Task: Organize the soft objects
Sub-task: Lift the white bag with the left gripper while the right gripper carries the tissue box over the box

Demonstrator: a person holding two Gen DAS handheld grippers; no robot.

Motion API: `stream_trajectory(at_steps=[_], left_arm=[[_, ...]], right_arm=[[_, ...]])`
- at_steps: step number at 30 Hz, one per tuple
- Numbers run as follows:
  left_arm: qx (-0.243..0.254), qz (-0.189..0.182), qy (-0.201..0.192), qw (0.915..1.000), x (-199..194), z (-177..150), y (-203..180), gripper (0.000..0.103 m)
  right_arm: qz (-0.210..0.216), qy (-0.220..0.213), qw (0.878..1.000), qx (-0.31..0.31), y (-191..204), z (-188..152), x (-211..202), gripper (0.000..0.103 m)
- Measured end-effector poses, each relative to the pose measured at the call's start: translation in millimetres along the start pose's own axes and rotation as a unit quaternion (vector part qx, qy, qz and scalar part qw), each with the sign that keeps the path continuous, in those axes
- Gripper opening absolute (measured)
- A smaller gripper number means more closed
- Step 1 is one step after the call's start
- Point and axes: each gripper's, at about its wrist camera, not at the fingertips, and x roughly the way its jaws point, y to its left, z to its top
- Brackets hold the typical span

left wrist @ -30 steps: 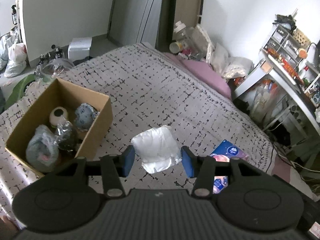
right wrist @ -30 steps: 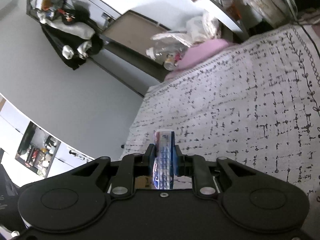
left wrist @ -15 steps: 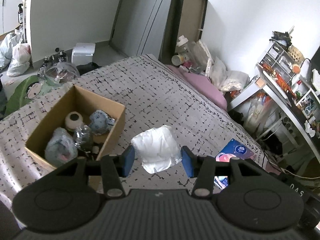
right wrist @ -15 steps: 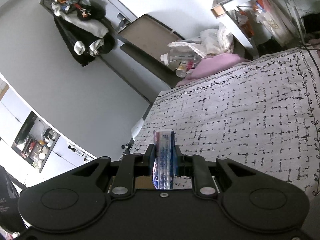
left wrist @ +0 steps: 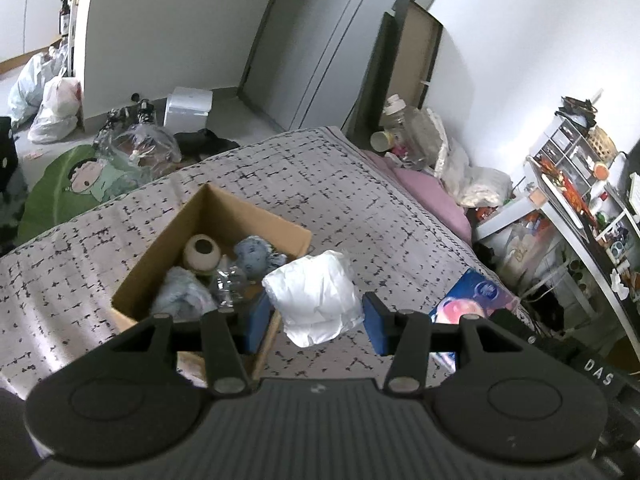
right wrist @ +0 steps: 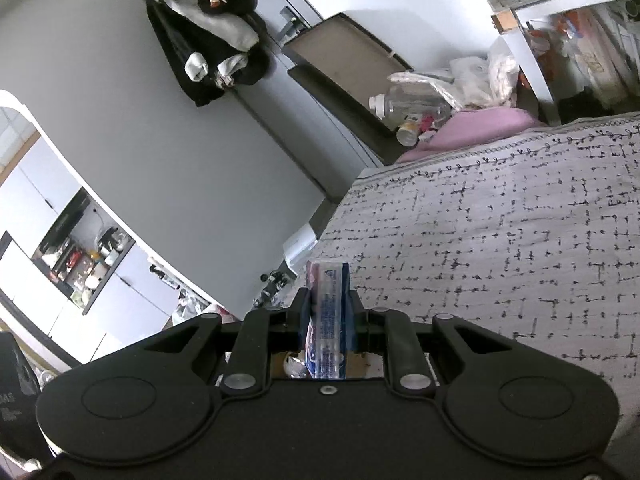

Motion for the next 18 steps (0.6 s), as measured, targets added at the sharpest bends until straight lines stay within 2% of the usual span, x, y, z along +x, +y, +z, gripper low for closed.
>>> stream_trajectory(at_steps=[7,18], left_arm=[[-0.018,-0.002,0.011,0.9998,8.5,3.5,29.8,0.049],[-0.045,-0.004,0.04,0.9982,34.7,5.4,64.0,0.05]], right_arm=[[0.004,-0.008,1.0,-0.013,23.0,-3.4,10.6,0.018],[-0.006,0.022,0.999,-0.028,47.3,-14.9,46.9,0.018]])
